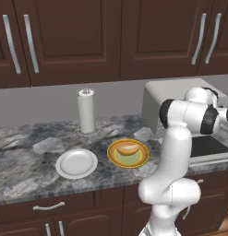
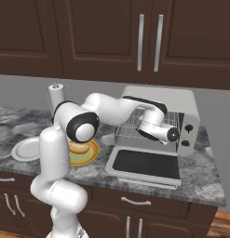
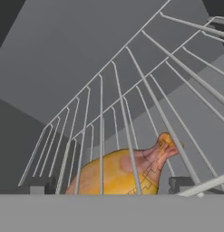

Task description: Open the toaster oven door. Place the hotdog bun on the top rack in the toaster oven and place the chicken drumstick on the bottom rack.

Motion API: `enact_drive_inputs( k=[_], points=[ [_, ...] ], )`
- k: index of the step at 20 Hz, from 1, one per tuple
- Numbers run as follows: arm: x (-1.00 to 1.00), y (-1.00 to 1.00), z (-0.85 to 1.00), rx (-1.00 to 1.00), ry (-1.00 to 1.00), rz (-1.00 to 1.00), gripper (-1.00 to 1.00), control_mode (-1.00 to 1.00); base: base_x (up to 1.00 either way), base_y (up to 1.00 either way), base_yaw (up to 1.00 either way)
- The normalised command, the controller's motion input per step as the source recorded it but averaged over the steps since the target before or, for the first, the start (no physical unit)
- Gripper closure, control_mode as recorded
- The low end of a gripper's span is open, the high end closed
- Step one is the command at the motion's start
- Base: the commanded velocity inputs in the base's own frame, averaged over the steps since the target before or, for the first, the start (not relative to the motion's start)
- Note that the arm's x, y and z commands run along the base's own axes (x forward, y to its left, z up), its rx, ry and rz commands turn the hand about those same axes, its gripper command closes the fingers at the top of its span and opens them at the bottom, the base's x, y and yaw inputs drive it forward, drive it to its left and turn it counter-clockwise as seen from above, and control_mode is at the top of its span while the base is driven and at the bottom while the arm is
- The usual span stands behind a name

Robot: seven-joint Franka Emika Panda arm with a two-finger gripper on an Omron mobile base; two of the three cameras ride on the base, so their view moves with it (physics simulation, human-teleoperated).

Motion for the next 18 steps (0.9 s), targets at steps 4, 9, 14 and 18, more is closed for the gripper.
enact_drive_inputs(
  k=[4, 9, 14, 18],
  points=[
    [0.20, 0.00, -0.03, 0.02, 0.00, 0.00, -1.00, -1.00, 0.00, 0.00, 0.00],
    [0.23, 0.00, -0.01, 0.03, 0.00, 0.00, 1.00, -1.00, 0.00, 0.00, 0.00],
    [0.14, 0.02, -0.01, 0.06, 0.00, 0.00, 1.00, -1.00, 0.00, 0.00, 0.00],
    [0.06, 0.05, 0.00, 0.07, -0.03, 0.00, 1.00, -1.00, 0.00, 0.00, 0.00]
  ],
)
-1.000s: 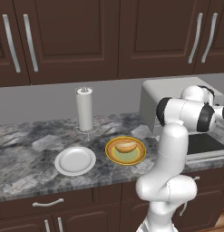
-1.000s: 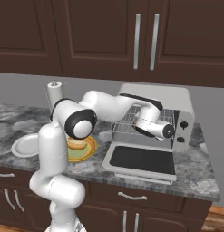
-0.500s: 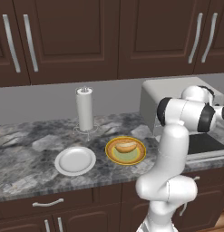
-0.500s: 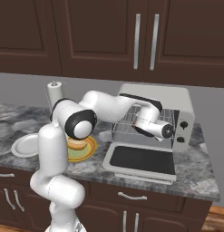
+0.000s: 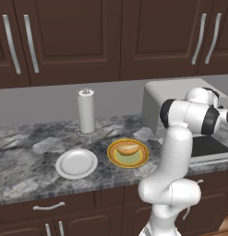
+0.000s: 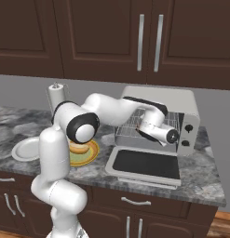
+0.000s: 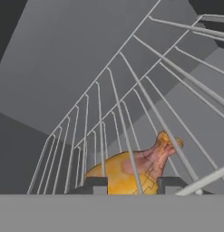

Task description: Open the toaster oven door. Place the hotdog bun on the top rack in the toaster oven and place the chicken drumstick on the bottom rack.

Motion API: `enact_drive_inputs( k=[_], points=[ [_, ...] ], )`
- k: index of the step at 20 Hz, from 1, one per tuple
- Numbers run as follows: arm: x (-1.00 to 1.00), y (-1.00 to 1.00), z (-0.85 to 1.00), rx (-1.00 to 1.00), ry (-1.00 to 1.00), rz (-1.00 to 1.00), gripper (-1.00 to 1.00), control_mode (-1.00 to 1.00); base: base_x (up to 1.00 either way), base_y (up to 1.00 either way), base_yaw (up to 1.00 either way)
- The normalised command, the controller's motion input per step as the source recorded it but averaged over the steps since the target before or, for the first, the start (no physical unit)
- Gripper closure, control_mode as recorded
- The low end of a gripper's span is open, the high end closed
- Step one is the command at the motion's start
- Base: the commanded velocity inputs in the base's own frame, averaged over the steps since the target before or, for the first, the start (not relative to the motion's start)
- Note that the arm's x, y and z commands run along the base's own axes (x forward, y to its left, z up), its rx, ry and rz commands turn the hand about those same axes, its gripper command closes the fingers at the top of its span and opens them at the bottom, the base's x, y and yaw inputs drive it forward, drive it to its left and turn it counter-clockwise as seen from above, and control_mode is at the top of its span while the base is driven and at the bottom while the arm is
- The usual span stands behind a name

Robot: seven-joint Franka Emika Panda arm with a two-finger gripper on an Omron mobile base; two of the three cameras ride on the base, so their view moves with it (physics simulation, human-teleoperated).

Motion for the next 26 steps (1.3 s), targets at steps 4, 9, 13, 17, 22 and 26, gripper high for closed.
enact_drive_inputs(
  k=[4, 9, 13, 17, 22, 26],
  points=[
    [-0.01, 0.00, 0.08, 0.12, -0.01, 0.00, 1.00, -1.00, 0.00, 0.00, 0.00],
    [-0.02, 0.00, 0.03, 0.09, 0.00, -0.01, 1.00, -1.00, 0.00, 0.00, 0.00],
    [-0.04, 0.01, 0.02, 0.02, 0.00, 0.00, 1.00, -1.00, 0.00, 0.00, 0.00],
    [-0.14, 0.00, -0.01, 0.00, 0.07, 0.00, 1.00, -1.00, 0.00, 0.00, 0.00],
    [-0.11, 0.03, -0.08, 0.00, 0.14, 0.00, 1.00, -1.00, 0.00, 0.00, 0.00],
    [-0.12, 0.06, -0.14, 0.00, 0.13, 0.00, 1.00, -1.00, 0.00, 0.00, 0.00]
  ],
)
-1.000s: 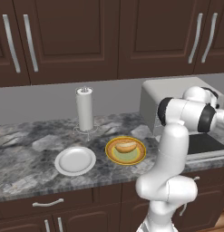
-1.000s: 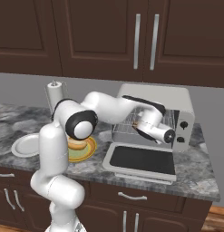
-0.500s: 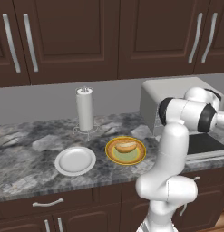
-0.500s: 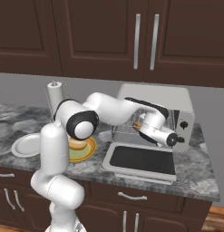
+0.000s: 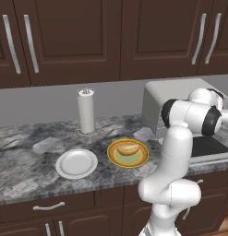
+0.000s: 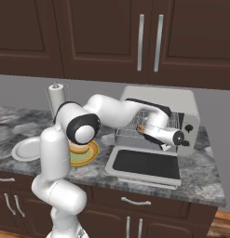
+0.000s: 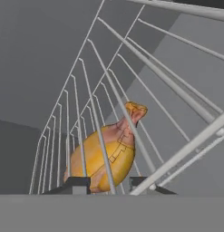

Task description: Open the toaster oven door. Place the hotdog bun on the top rack in the toaster oven and place the chicken drumstick on the bottom rack.

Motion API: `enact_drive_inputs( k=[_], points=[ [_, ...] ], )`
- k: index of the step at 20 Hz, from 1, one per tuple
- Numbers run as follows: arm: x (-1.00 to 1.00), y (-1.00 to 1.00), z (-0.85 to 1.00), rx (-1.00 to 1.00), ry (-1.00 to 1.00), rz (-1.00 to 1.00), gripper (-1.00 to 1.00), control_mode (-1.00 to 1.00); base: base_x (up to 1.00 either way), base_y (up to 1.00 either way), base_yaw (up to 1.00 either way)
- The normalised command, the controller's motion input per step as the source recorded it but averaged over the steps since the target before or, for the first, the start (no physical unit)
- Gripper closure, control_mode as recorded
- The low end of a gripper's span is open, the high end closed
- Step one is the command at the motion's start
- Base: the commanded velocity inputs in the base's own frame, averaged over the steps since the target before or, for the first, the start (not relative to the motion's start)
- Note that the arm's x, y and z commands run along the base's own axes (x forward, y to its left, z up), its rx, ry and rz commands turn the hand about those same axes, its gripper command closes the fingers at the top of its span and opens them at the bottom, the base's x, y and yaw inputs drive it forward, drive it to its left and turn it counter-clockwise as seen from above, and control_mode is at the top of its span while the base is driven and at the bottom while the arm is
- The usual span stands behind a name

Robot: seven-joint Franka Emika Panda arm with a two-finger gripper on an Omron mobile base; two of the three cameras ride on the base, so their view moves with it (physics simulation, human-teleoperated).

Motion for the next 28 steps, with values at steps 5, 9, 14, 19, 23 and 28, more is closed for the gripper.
enact_drive_inputs(
  k=[5, 9, 14, 19, 23, 28],
  points=[
    [-0.14, 0.10, -0.21, -0.01, 0.10, 0.00, 1.00, -1.00, 0.00, 0.00, 0.00],
    [-0.22, 0.16, -0.37, -0.04, 0.12, 0.00, 1.00, -1.00, 0.00, 0.00, 0.00],
    [-0.25, 0.17, -0.46, -0.05, 0.08, -0.01, 1.00, -1.00, 0.00, 0.00, 0.00],
    [-0.27, 0.15, -0.48, -0.07, 0.10, -0.01, 1.00, -1.00, 0.00, 0.00, 0.00],
    [-0.27, 0.11, -0.50, -0.05, 0.15, 0.00, 1.00, -1.00, 0.00, 0.00, 0.00],
    [-0.29, 0.07, -0.50, -0.03, 0.18, 0.00, 1.00, -1.00, 0.00, 0.00, 0.00]
  ],
)
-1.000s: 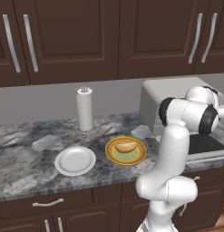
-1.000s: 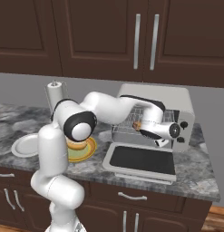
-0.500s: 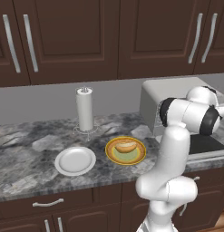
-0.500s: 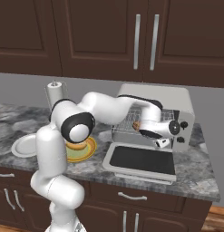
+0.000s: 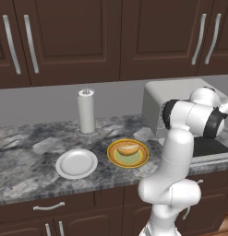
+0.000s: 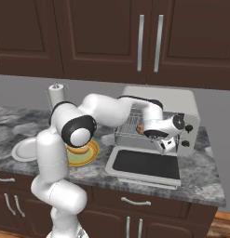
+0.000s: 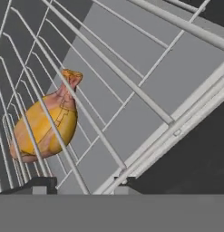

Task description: Open the toaster oven door. Place the hotdog bun on the top rack in the toaster oven and place the chicken drumstick on the bottom rack.

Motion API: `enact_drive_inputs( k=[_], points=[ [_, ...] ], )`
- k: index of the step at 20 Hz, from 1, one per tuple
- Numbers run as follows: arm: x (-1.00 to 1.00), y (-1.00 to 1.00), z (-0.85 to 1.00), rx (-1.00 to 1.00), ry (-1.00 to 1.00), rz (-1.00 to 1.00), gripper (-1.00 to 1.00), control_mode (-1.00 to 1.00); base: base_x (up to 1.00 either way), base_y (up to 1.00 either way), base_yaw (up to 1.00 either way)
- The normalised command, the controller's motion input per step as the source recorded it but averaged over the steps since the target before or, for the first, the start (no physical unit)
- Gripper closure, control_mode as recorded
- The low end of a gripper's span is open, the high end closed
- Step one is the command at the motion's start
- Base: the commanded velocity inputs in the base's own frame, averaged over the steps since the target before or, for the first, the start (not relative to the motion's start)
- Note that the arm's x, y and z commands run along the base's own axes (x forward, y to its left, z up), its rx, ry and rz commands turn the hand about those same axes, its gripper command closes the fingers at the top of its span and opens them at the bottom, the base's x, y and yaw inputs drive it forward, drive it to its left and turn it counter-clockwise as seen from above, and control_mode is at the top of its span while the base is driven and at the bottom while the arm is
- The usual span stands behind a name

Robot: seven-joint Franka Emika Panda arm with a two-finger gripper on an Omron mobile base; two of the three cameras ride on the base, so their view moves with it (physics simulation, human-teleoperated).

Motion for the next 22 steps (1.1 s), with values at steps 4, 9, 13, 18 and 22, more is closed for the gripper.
enact_drive_inputs(
  k=[4, 9, 13, 18, 22],
  points=[
    [-0.35, 0.06, -0.53, -0.04, 0.16, 0.00, 1.00, -1.00, 0.00, 0.00, 0.00],
    [-0.48, 0.01, -0.54, -0.05, 0.07, 0.00, 1.00, -1.00, 0.00, 0.00, 0.00],
    [-0.57, 0.00, -0.52, -0.06, 0.01, 0.00, 1.00, -1.00, 0.00, 0.00, 0.00],
    [-0.55, 0.00, -0.54, -0.08, 0.01, 0.00, 1.00, -1.00, 0.00, 0.00, 0.00],
    [-0.53, 0.00, -0.52, -0.08, 0.06, 0.00, 1.00, -1.00, 0.00, 0.00, 0.00]
  ],
)
